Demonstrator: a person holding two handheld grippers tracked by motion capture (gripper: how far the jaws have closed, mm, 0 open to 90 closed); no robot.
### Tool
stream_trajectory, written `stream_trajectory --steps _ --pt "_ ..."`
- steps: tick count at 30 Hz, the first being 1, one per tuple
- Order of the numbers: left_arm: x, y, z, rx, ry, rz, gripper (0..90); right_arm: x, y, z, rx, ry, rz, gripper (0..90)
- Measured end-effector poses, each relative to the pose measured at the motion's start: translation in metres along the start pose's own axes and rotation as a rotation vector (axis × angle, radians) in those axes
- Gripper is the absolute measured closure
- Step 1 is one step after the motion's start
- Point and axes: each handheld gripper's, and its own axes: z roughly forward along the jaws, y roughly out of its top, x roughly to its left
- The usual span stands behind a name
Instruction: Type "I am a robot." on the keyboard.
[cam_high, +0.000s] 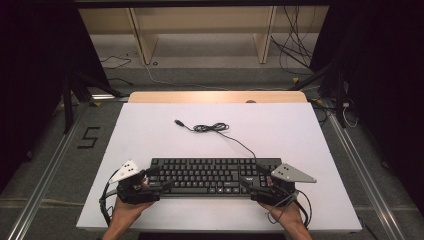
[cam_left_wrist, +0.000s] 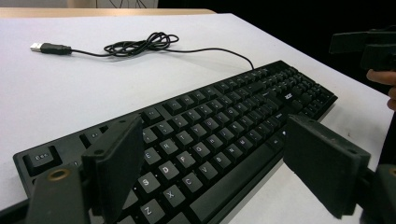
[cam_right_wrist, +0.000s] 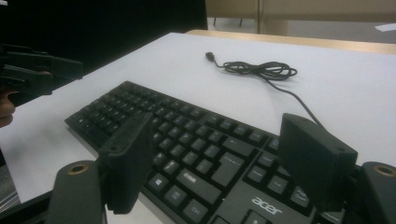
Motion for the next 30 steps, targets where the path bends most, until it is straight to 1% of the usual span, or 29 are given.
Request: stream_trajectory --steps 5,9,10,11,12,14,16,17,19,20,22,24,28,30 --pt "0.001 0.000 0.000 0.003 0.005 -0.002 20.5 0.004 0.002 0.007 0.011 0.013 -0.008 28.3" --pt "0.002 0.000 -0.001 0.004 0.011 -0.006 20.6 0.005 0.004 0.012 0.016 0.025 -0.001 28.8" --pt "0.002 0.000 -0.001 0.005 0.013 -0.008 20.8 0.006 0.005 0.017 0.028 0.038 0.001 29.5" --pt "0.003 0.000 -0.001 0.006 0.015 -0.009 20.8 0.006 0.005 0.017 0.028 0.038 0.001 29.5" --pt "0.003 0.000 -0.001 0.008 0.018 -0.011 21.4 0.009 0.007 0.023 0.035 0.052 -0.003 30.2" --pt "0.004 0.000 -0.001 0.013 0.023 -0.012 21.8 0.010 0.008 0.026 0.040 0.062 -0.009 30.5" --pt "0.005 0.000 -0.002 0.017 0.031 -0.013 23.9 0.014 0.011 0.036 0.061 0.081 -0.010 31.6" --pt "0.006 0.000 -0.002 0.019 0.035 -0.014 23.9 0.014 0.011 0.036 0.061 0.081 -0.010 31.6" --pt "0.009 -0.001 -0.003 0.029 0.035 -0.024 26.7 0.017 0.013 0.044 0.073 0.088 -0.010 32.4" --pt "0.009 -0.001 -0.004 0.035 0.037 -0.029 28.9 0.019 0.015 0.051 0.082 0.102 -0.015 33.6" --pt "0.011 -0.001 -0.004 0.052 0.044 -0.033 32.3 0.021 0.016 0.057 0.094 0.108 -0.021 34.1" --pt "0.013 -0.001 -0.005 0.069 0.055 -0.037 33.7 0.022 0.017 0.060 0.095 0.111 -0.022 34.4" --pt "0.016 -0.002 -0.004 0.104 0.072 -0.056 39.6 0.023 0.019 0.069 0.105 0.116 -0.019 35.3" --pt "0.018 -0.003 -0.005 0.120 0.075 -0.065 42.1 0.023 0.020 0.072 0.111 0.118 -0.022 37.6"
